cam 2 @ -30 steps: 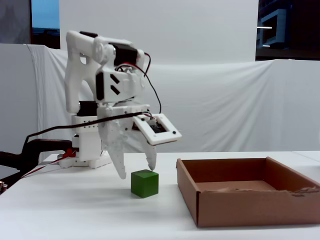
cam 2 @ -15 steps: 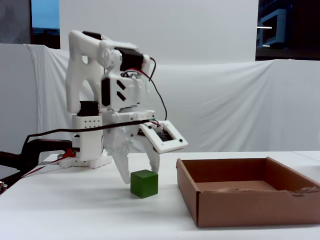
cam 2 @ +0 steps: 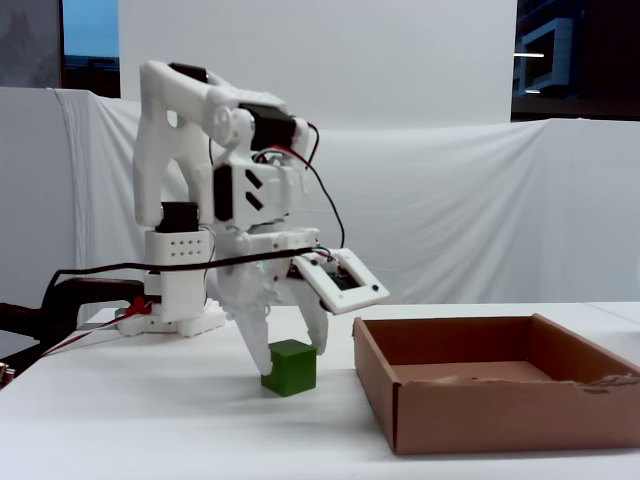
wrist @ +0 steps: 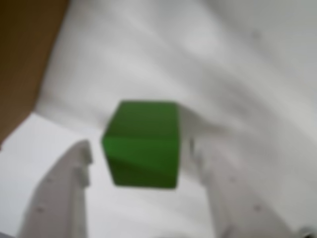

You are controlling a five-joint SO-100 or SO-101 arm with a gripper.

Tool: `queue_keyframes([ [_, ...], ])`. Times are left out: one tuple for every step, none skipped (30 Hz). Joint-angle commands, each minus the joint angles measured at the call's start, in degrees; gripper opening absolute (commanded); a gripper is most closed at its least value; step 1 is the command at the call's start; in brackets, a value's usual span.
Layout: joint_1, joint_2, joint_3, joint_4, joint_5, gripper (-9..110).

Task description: Grasp a green cube and put it in a box.

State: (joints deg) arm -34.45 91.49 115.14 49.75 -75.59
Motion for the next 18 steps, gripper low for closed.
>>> queue_keyframes([
  [-0.9,0.4,-2.3,-0.9,-1.7,28],
  [-1.0,0.4,-2.2,-0.9,-1.7,28],
  [-1.0,0.4,-2.2,-0.9,-1.7,27],
  [-1.1,0.4,-2.1,-1.0,-1.7,27],
  [-1.1,0.4,-2.0,-1.1,-1.7,26],
  [-1.2,0.4,-1.8,-1.2,-1.7,25],
  [-1.3,0.3,-1.6,-1.5,-1.7,25],
  [-1.3,0.2,-1.4,-1.7,-1.7,25],
  [-1.4,0.1,-1.1,-2.0,-1.7,25],
  [-1.4,0.0,-0.8,-2.4,-1.7,25],
  [-1.4,0.0,-0.4,-2.8,-1.7,25],
  [-1.4,-0.1,-0.2,-3.3,-1.7,25],
  [-1.5,-0.1,0.1,-3.5,-1.7,25],
  [-1.5,-0.1,0.1,-3.6,-1.7,25],
  [-1.5,-0.1,0.2,-3.6,-1.7,25],
  [-1.5,-0.1,0.3,-3.6,-1.7,24],
  [-1.6,-0.1,0.3,-3.6,-1.7,24],
  [-1.6,-0.1,0.4,-3.6,-1.7,24],
])
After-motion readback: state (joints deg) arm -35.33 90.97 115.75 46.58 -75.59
